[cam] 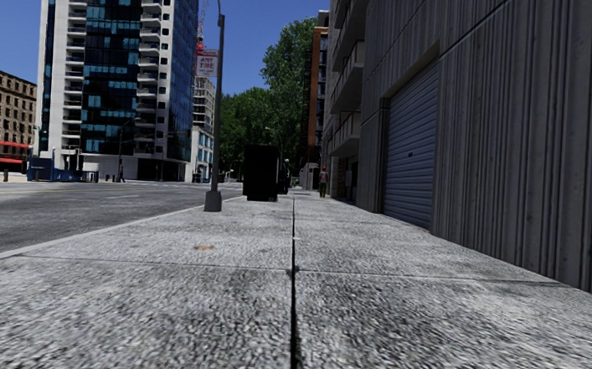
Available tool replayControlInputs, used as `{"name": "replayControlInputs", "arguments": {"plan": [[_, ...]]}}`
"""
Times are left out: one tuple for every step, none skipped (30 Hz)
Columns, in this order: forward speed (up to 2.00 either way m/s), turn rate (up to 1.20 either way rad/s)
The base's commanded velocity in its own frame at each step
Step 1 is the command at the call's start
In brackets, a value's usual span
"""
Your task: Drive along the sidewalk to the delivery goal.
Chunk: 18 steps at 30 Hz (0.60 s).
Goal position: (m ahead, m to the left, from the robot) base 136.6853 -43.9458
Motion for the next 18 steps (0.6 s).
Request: {"name": "replayControlInputs", "arguments": {"plan": [[2.0, 0.0], [2.0, 0.0], [2.0, 0.0], [2.0, 0.0], [2.0, 0.0], [2.0, 0.0], [2.0, 0.0], [2.0, 0.0], [2.0, 0.0], [2.0, 0.0], [2.0, 0.0], [2.0, 0.0], [2.0, 0.0], [2.0, 0.0], [2.0, 0.0], [2.0, 0.0], [2.0, 0.0], [2.0, 0.0]]}}
